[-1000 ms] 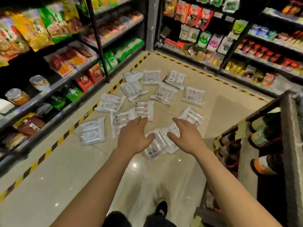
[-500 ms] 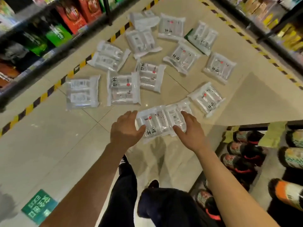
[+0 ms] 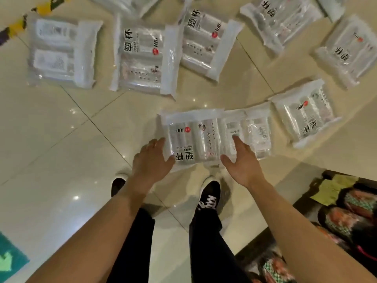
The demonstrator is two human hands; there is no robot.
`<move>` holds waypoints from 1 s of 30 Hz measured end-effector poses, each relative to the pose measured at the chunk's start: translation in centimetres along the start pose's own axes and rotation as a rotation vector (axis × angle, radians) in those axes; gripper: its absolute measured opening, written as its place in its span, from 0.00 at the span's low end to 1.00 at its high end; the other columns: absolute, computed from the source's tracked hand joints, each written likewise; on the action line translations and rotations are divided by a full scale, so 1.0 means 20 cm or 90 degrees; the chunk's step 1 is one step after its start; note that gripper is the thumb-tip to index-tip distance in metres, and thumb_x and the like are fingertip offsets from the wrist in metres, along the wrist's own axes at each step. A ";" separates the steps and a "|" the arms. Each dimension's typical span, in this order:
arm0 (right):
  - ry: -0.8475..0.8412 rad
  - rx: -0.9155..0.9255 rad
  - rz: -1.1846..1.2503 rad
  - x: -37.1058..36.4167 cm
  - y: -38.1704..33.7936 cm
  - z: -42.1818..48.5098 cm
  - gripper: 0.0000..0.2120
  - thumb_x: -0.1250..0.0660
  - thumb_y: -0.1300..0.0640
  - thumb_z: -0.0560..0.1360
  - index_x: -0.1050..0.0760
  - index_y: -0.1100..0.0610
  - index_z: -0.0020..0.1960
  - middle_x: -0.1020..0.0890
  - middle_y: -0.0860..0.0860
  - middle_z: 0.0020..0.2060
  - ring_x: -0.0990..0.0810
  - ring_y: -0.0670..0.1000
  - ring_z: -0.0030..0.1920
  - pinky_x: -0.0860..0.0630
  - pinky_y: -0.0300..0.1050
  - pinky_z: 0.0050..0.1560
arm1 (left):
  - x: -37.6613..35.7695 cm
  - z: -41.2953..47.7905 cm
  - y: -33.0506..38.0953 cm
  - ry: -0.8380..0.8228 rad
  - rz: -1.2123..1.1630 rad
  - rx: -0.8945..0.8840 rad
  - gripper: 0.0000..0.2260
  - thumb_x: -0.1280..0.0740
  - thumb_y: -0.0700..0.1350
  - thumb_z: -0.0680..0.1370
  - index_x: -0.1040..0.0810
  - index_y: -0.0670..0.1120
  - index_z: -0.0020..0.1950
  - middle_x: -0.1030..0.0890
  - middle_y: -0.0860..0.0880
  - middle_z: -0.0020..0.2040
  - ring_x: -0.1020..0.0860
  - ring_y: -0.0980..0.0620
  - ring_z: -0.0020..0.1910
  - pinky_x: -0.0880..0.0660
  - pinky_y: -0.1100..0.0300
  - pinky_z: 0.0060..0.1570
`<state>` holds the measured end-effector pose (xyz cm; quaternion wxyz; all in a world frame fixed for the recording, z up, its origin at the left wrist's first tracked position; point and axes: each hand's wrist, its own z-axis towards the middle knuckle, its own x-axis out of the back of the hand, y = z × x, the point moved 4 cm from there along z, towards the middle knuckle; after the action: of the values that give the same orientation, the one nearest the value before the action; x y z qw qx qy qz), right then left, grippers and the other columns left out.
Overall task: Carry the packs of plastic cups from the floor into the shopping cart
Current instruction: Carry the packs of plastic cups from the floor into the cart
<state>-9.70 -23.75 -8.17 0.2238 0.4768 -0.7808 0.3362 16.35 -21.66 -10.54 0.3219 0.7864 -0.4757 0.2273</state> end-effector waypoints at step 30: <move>0.228 0.110 0.177 0.28 -0.29 0.14 0.33 0.40 0.44 0.80 0.51 0.48 0.79 0.41 0.50 0.76 0.41 0.47 0.74 0.44 0.36 0.66 | 0.29 0.12 0.05 0.234 -0.374 0.038 0.35 0.38 0.56 0.79 0.55 0.55 0.80 0.31 0.43 0.72 0.30 0.43 0.69 0.33 0.51 0.63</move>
<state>-7.16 -30.98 -4.50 0.2687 0.3147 -0.7552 0.5084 18.12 -27.24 -7.98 0.4308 0.8449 -0.1561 0.2763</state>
